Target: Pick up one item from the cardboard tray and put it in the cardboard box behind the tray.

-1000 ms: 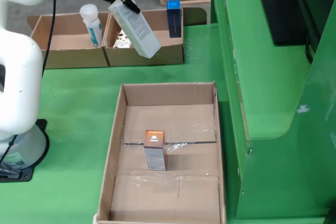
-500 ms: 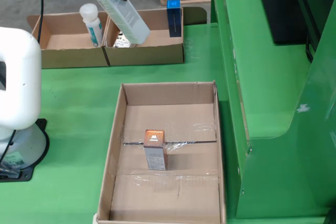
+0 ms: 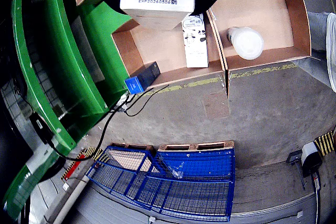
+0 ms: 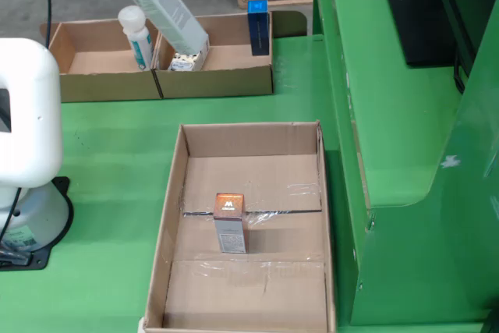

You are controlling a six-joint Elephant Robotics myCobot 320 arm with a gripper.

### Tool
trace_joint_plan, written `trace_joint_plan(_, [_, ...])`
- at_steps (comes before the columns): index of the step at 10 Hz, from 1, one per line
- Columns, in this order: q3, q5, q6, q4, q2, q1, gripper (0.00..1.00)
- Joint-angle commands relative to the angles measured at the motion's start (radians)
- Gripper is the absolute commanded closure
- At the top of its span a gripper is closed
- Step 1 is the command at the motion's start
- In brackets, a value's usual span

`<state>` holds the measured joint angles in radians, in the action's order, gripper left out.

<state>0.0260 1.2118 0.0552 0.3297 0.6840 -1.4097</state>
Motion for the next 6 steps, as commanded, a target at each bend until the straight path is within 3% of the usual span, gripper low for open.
trace_joint_plan(1, [-0.026, -0.019, -0.027, -0.097, 0.024, -0.014, 1.00])
trace_joint_plan(4, [-0.026, -0.040, -0.093, -0.315, 0.145, 0.014, 1.00])
trace_joint_plan(5, [-0.026, -0.110, -0.172, -0.570, 0.280, 0.019, 1.00])
trace_joint_plan(6, [-0.026, -0.110, -0.172, -0.570, 0.280, 0.019, 1.00])
